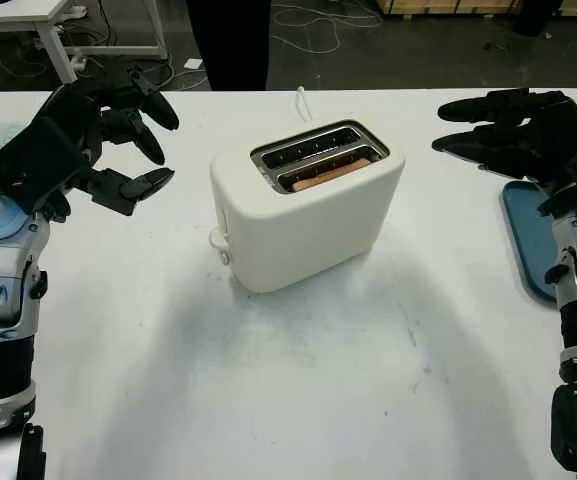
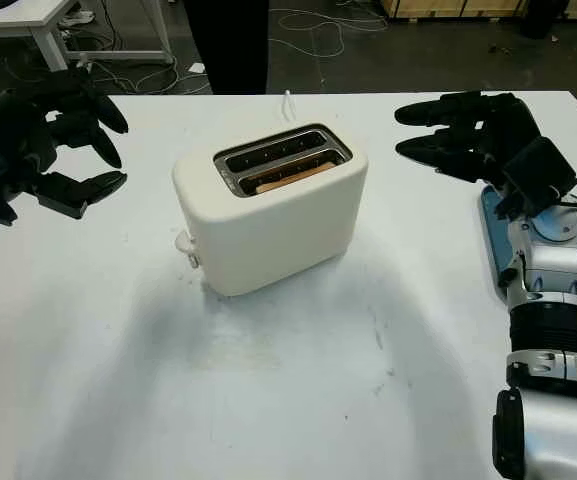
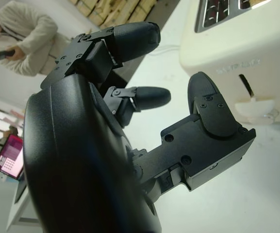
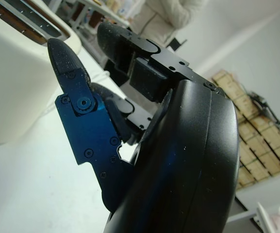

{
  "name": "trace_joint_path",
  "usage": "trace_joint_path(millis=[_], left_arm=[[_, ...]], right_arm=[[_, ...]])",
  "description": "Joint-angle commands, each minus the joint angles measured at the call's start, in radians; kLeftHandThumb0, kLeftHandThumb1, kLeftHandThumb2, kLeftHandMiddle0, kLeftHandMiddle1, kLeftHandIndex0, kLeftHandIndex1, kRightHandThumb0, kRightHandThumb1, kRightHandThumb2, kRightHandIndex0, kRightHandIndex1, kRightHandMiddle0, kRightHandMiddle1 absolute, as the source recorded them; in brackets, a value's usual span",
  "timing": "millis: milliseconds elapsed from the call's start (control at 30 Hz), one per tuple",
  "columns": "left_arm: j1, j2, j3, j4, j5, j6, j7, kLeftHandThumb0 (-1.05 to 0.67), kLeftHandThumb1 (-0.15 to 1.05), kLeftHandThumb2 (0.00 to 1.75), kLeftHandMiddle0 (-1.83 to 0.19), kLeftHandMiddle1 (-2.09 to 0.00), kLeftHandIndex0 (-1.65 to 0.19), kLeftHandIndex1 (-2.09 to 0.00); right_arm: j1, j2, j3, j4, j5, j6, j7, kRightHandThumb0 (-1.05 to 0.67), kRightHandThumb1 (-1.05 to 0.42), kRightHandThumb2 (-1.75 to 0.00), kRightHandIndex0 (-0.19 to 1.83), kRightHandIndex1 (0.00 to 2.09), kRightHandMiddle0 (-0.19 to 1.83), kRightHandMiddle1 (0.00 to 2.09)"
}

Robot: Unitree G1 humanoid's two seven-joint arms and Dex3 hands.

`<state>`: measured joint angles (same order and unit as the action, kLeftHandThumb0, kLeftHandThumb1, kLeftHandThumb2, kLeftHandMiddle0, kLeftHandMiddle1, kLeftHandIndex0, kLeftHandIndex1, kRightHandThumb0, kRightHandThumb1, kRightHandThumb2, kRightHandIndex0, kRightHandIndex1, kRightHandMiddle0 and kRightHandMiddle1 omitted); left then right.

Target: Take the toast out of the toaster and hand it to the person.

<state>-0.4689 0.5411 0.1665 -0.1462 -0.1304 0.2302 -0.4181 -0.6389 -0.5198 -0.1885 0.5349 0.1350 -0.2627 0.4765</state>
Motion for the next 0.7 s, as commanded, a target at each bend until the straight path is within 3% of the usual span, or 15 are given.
trace_joint_path(millis=[0, 667], left_arm=[[-0.013, -0.001, 0.001, 0.015, 0.004, -0.032, 0.001, 0.03, 0.03, 1.30, -0.65, -1.52, -0.56, -1.43], [-0.021, -0.018, -0.005, 0.040, 0.005, -0.044, 0.014, -0.01, -0.01, 1.35, -0.65, -1.57, -0.54, -1.47]], right_arm=[[0.003, 0.004, -0.001, 0.003, 0.003, -0.004, -0.002, -0.52, -0.74, 0.00, 1.18, 0.00, 1.10, 0.00], [0.010, 0.012, -0.018, -0.004, 0.028, 0.001, -0.001, -0.44, -0.72, 0.00, 1.18, 0.00, 1.08, 0.00]])
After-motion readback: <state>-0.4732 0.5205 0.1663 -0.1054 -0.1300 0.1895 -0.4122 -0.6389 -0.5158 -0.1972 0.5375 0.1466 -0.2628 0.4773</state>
